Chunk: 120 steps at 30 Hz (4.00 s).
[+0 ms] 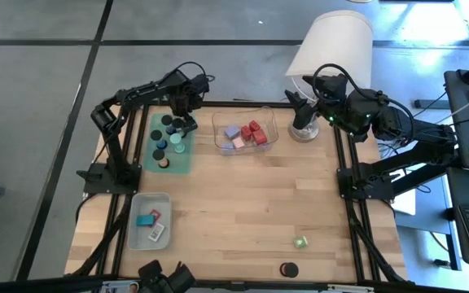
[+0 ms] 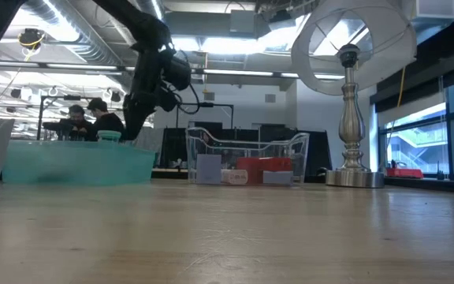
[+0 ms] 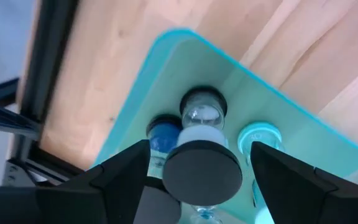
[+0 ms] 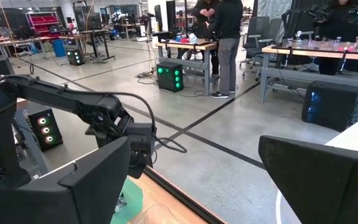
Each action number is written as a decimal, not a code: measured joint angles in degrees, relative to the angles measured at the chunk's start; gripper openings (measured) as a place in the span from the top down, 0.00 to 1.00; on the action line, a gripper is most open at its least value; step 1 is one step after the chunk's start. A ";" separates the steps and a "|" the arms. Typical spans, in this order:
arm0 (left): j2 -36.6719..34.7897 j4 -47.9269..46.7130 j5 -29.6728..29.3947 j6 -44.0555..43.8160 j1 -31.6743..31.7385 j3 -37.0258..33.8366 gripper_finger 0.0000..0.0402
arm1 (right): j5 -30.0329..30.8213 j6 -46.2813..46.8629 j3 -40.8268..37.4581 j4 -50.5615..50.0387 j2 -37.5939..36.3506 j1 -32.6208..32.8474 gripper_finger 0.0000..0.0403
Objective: Pick & Place Office items
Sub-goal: Put the green charger adapter into the transparent bin
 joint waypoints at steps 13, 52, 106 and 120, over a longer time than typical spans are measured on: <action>-0.07 -5.72 4.15 -8.77 -3.63 9.16 0.31 | -3.56 7.65 0.00 -0.66 0.13 -0.02 0.11; -0.31 15.88 -2.26 -63.64 -49.77 9.90 0.36 | -40.63 1.05 -25.11 -42.11 -0.21 30.49 0.12; -0.31 10.22 -2.97 -55.43 -45.32 9.92 0.36 | -33.66 16.10 -42.84 2.07 18.75 44.64 0.64; -5.31 5.71 -15.32 -43.15 -37.84 9.94 0.36 | -4.92 15.71 -34.32 -17.08 7.81 27.19 0.62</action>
